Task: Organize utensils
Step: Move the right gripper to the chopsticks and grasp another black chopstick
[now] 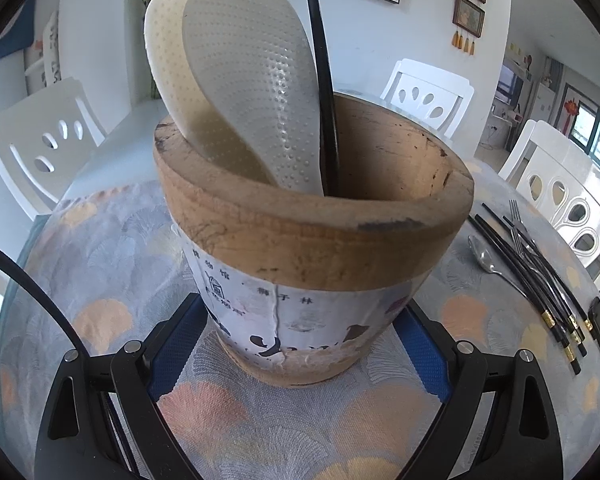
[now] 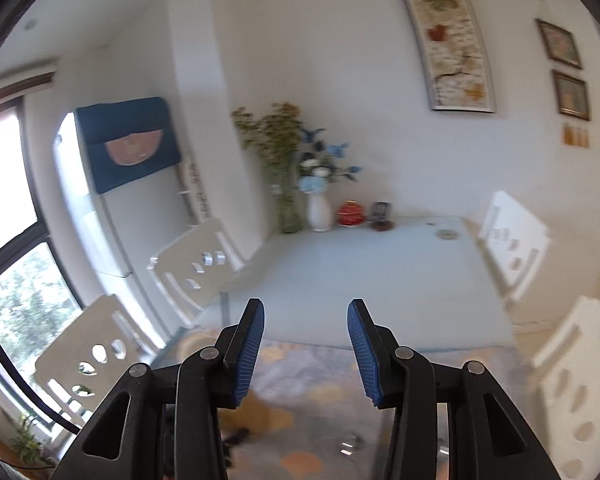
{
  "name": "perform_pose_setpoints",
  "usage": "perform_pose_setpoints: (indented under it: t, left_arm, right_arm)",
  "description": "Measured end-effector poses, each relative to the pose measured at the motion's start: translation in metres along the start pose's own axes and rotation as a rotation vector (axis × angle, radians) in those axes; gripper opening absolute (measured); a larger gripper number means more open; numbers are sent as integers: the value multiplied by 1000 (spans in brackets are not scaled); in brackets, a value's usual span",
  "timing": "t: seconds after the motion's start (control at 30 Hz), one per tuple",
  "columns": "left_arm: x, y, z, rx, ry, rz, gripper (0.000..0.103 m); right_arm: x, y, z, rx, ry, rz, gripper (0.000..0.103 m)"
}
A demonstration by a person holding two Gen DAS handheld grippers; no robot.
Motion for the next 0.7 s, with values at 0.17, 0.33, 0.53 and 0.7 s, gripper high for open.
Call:
perform_pose_setpoints:
  t: [0.17, 0.33, 0.53, 0.7]
  left_arm:
    - [-1, -2, 0, -6, 3, -12, 93]
    - [0, -6, -1, -22, 2, -37, 93]
    - [1, -7, -1, -33, 2, -53, 93]
    - [0, -8, -1, -38, 5, -60, 93]
  right_arm:
    - [8, -59, 18, -57, 73, 168, 42]
    - [-2, -119, 61, -143, 230, 271, 38]
    - [-26, -168, 121, -212, 418, 315, 32]
    - [-62, -188, 160, -250, 569, 320, 25]
Point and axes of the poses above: each gripper's, at about its wrist camera, not at the fingertips, and x roughly against the way its jaws point, y to its left, z to its underside, the point moved 4 cm from there along -x, roughly the way its jaws point, and after that the axes turned 10 degrees about -x, right-handed, at the moved point
